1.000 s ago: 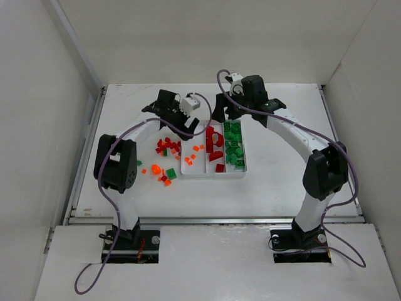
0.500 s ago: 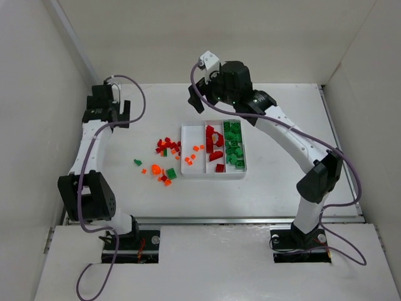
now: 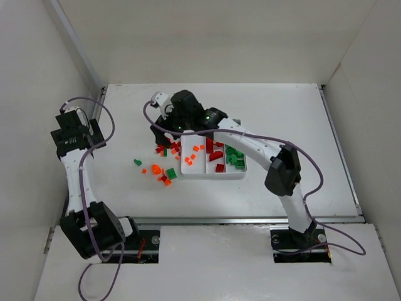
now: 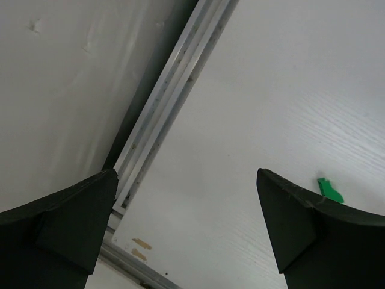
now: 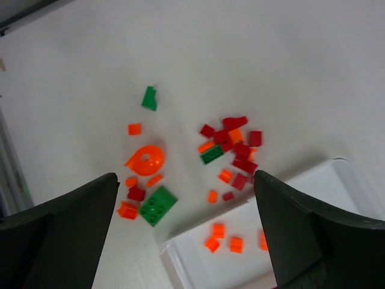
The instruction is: Sort the legos into containers by color
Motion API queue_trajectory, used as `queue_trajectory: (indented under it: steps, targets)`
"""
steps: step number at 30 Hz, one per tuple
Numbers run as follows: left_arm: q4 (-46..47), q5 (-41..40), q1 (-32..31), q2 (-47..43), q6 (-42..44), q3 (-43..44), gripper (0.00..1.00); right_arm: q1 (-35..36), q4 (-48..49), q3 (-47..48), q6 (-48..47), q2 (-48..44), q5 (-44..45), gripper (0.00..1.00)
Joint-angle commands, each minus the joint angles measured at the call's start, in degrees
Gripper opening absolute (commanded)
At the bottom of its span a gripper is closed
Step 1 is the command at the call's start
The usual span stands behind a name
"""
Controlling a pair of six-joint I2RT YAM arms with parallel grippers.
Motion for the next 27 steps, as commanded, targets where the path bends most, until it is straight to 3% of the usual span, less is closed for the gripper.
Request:
queue_trajectory:
  steps: [1,4,8,14,27]
  targets:
    - [1.7,6.1,1.4,-6.5,-2.6,-2.0,1.00,1.6,-5.2,4.7,4.7,2.4,-3.4,0.99]
    - [3.8,5.5,1.4,-11.6,-4.1,-4.6,1.00,2.8,-3.4,0.9,9.8,2.9,-4.0,0.98]
    - [5.9,6.0,1.4,-17.0,-4.6,-8.2,1.00,5.1,-3.4,0.4,9.8,7.1,-1.5,0.93]
    - [7.1,3.8,0.8,-18.3,-5.2,-9.4,1.00,7.6,-3.4,8.0,11.6,16.8,-0.9,0.87]
    - [9.8,5.9,1.3,-21.5,-5.2,-13.4,1.00,8.7,-2.0,6.9,12.6,22.6,3.5,0.87]
